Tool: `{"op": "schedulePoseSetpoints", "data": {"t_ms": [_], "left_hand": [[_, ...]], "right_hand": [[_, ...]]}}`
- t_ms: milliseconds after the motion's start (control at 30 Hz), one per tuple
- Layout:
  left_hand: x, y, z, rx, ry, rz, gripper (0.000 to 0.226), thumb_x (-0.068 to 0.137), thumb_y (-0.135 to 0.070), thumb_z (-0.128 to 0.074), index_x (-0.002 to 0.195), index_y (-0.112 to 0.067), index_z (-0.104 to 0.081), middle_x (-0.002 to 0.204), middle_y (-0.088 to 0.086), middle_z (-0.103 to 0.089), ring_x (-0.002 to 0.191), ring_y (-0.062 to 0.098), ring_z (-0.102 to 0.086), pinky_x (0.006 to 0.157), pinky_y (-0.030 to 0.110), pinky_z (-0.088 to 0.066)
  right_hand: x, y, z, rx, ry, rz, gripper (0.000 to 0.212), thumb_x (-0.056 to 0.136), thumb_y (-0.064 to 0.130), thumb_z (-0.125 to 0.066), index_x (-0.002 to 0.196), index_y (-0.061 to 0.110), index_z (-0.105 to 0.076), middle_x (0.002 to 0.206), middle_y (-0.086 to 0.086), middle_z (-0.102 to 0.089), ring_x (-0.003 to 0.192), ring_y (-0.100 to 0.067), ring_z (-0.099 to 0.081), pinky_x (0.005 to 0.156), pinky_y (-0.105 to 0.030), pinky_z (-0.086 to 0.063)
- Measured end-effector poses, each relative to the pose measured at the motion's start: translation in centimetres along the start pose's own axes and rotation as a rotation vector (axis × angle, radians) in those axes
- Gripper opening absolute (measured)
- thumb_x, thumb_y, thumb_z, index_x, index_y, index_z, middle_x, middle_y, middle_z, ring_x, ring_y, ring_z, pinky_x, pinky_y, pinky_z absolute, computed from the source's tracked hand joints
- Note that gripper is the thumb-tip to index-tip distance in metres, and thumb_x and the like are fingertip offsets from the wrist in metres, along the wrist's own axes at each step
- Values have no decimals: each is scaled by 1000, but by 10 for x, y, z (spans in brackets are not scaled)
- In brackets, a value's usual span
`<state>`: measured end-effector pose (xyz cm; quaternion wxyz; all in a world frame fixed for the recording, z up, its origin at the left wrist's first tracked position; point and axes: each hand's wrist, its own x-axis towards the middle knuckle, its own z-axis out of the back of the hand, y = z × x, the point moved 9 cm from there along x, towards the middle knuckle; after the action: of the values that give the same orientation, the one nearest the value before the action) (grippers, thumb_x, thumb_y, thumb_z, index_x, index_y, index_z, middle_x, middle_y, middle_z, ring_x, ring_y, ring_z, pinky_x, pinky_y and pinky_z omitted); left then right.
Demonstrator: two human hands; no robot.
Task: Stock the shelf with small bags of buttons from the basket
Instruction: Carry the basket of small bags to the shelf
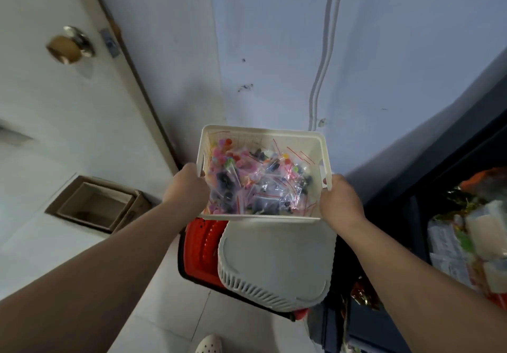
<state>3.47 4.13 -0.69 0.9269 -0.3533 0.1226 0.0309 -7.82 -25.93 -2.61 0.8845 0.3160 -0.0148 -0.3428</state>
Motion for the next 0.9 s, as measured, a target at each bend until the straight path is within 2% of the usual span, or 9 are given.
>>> {"op": "schedulePoseSetpoints", "data": {"t_ms": [100, 233, 333, 400, 467, 600, 667, 833, 900], "left_hand": [[-35, 11, 38, -28, -122, 37, 12, 90, -16, -43, 99, -13, -50, 86, 5, -57, 75, 19, -56, 59, 31, -45], [-93, 47, 86, -28, -307, 131, 17, 90, -10, -35, 98, -8, -49, 82, 5, -55, 68, 18, -52, 52, 28, -38], [-141, 89, 118, -78, -415, 226, 21, 90, -9, -33, 98, -8, -52, 87, 10, -58, 71, 24, -55, 56, 33, -46], [-175, 117, 140, -98, -478, 288, 21, 89, -11, -32, 97, -11, -52, 89, 9, -59, 77, 28, -58, 68, 43, -55], [-210, 143, 162, -88, -544, 348, 22, 90, -11, -31, 97, -10, -52, 90, 10, -59, 80, 30, -58, 73, 46, -55], [-285, 198, 204, -99, -688, 446, 21, 93, -11, -32, 98, -9, -52, 82, 5, -52, 76, 26, -54, 65, 37, -48], [-324, 228, 225, -111, -749, 482, 21, 94, -12, -33, 99, -8, -53, 85, 8, -53, 76, 27, -52, 63, 34, -42], [-432, 304, 280, -132, -898, 553, 19, 94, -12, -37, 98, -5, -54, 94, 14, -56, 81, 30, -50, 67, 33, -37], [-478, 338, 303, -147, -951, 586, 18, 94, -13, -38, 97, -5, -54, 94, 14, -57, 81, 31, -51, 67, 35, -39]], "right_hand": [[-19, 35, 5, -6, 29, 131, 15, 89, 9, -39, 101, 12, -48, 88, -5, -55, 77, -28, -51, 63, -31, -37], [-55, 82, 0, -65, 82, 307, 16, 90, 9, -38, 104, 13, -45, 79, 0, -49, 67, -21, -47, 51, -28, -29], [-92, 119, -19, -53, 182, 442, 21, 89, 10, -38, 109, 9, -45, 92, -4, -54, 77, -25, -52, 54, -29, -32], [-121, 143, -33, -63, 236, 531, 17, 91, 13, -40, 107, 11, -44, 92, -3, -53, 77, -23, -53, 52, -28, -35], [-155, 165, -48, -57, 303, 597, 11, 92, 14, -41, 103, 16, -41, 90, -1, -51, 75, -20, -52, 51, -27, -37], [-231, 206, -77, -59, 417, 734, 10, 89, 11, -43, 98, 16, -42, 91, -1, -51, 80, -20, -52, 61, -30, -40], [-274, 227, -90, -78, 461, 807, 10, 88, 10, -43, 98, 13, -43, 91, -2, -51, 83, -23, -52, 65, -31, -40], [-397, 273, -120, -122, 494, 948, 9, 86, 6, -42, 94, 8, -43, 87, -8, -52, 76, -26, -47, 58, -29, -31], [-450, 288, -137, -105, 513, 992, 14, 83, 5, -43, 97, 8, -46, 95, -13, -58, 81, -32, -52, 65, -30, -34]]}}
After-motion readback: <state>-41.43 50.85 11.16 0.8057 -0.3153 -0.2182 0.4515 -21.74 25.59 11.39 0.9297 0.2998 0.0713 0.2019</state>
